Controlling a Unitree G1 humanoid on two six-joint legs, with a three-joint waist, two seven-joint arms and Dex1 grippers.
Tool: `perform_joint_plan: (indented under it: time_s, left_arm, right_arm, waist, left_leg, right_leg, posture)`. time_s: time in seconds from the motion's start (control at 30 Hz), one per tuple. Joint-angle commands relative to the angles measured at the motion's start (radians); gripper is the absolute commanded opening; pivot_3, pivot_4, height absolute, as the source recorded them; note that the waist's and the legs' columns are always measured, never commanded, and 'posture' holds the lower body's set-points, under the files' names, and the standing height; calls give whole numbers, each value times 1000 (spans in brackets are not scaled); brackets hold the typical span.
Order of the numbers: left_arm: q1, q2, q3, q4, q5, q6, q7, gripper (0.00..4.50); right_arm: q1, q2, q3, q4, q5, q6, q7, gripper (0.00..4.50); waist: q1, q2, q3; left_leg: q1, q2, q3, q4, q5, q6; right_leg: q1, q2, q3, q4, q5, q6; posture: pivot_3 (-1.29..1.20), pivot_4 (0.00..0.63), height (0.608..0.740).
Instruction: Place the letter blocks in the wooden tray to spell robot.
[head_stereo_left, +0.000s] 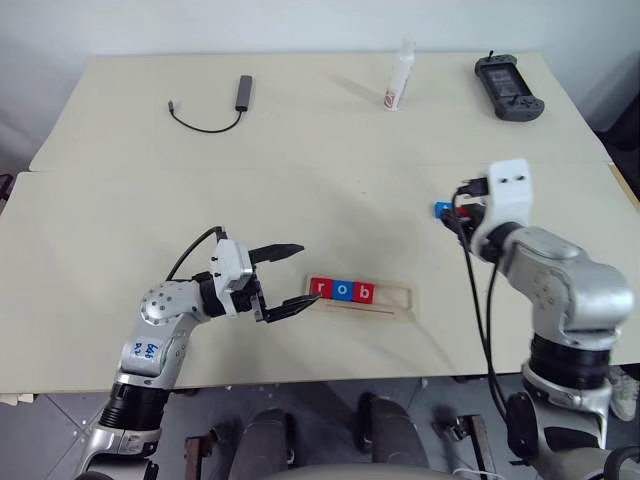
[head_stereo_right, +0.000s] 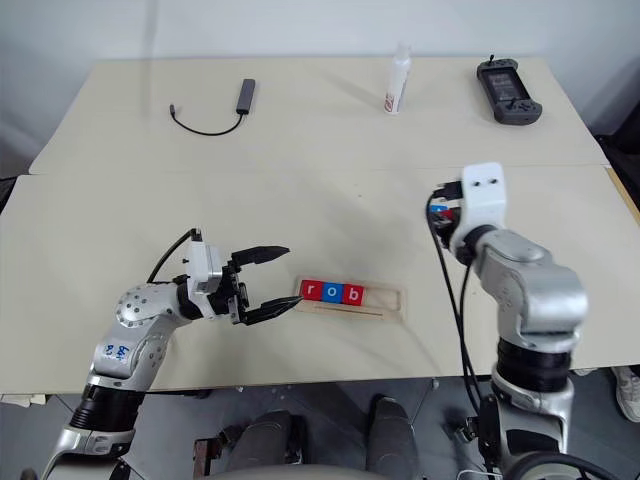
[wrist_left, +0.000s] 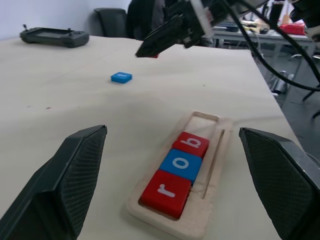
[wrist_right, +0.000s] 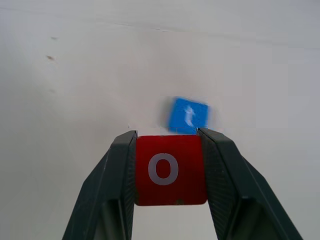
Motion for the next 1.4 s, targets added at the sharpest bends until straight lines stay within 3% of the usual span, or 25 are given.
perform_joint_plan:
  time_s: [0.03, 0.13, 0.33, 0.5, 0.63, 0.73, 0.87, 1.03, 1.2, 1.4]
  left_arm:
    - [-19, 10, 1, 1, -28, 6, -38, 4500]
    - [-30, 13, 5, 9, -31, 14, -56, 4500]
    - [-65, 17, 2, 28, -33, 28, -94, 4500]
    - [-69, 23, -1, 31, -30, 37, -115, 4500]
    - [-71, 29, -4, 35, -22, 43, -121, 4500]
    - [-75, 32, -4, 41, -12, 42, -114, 4500]
    - [-71, 34, -2, 44, 3, 34, -101, 4500]
    - [-39, 48, 15, 9, 5, 46, -64, 4500]
    - [9, 75, 42, -46, -7, 54, -32, 4500]
    - [41, 80, 58, -88, -12, 63, 3, 4500]
  right_arm:
    - [76, 61, -68, -199, 3, 141, -29, 1449]
    - [147, 129, -81, -293, -15, 181, -57, 1449]
    - [289, 272, -33, -345, -63, 64, -136, 1449]
    - [295, 246, -42, -325, -50, 35, -101, 3110]
    - [262, 77, -100, -266, 7, 2, 37, 4468]
    - [270, -149, -99, -185, 81, -98, 240, 4468]
    - [336, -410, -32, -1, 75, -477, 548, 4468]
    - [319, -587, 95, 321, 45, -860, 880, 4468]
    - [195, -624, 264, 536, 6, -965, 1048, 4468]
    - [121, -571, 339, 602, -14, -1002, 1068, 4468]
  waist:
    - [0, 0, 0]
    - [-3, 0, 0]
    - [-5, 0, 0]
    - [-5, 0, 0]
    - [-4, 0, 0]
    - [-3, 0, 0]
    - [-3, -1, 0]
    - [-3, -2, 2]
    - [-3, -3, 2]
    - [3, -3, 2]
  left_leg:
    - [0, 0, 0, 0, 0, 0]
    - [0, 0, 0, 0, 0, 0]
    - [0, -1, 0, 0, 0, 0]
    - [1, -1, 0, 0, 0, 0]
    - [0, -1, 0, 0, 0, 0]
    - [1, -1, 0, 0, 0, 0]
    - [1, -1, 0, -1, 0, 1]
    - [2, -1, 1, 0, -1, 1]
    - [2, 0, 1, 1, -1, 1]
    - [1, 0, 0, 2, 0, 1]
  right_leg:
    - [0, 0, 0, 0, 0, 0]
    - [0, 0, 1, 0, 0, 0]
    - [0, 0, 1, 1, 0, 0]
    - [0, 0, 1, 1, 0, 0]
    - [0, 0, 1, 0, 0, 0]
    - [0, 0, 1, 0, 0, 0]
    - [1, 0, 1, -1, 0, 0]
    - [2, 0, 1, -2, 0, 1]
    - [2, 0, 1, -2, 0, 1]
    - [2, 0, 0, -1, 0, 1]
  posture:
    - [0, 150, 740]
    - [0, 150, 740]
    - [0, 150, 740]
    - [0, 150, 740]
    - [0, 150, 740]
    - [0, 150, 740]
    - [0, 150, 740]
    - [0, 150, 740]
    - [0, 150, 740]
    - [0, 150, 740]
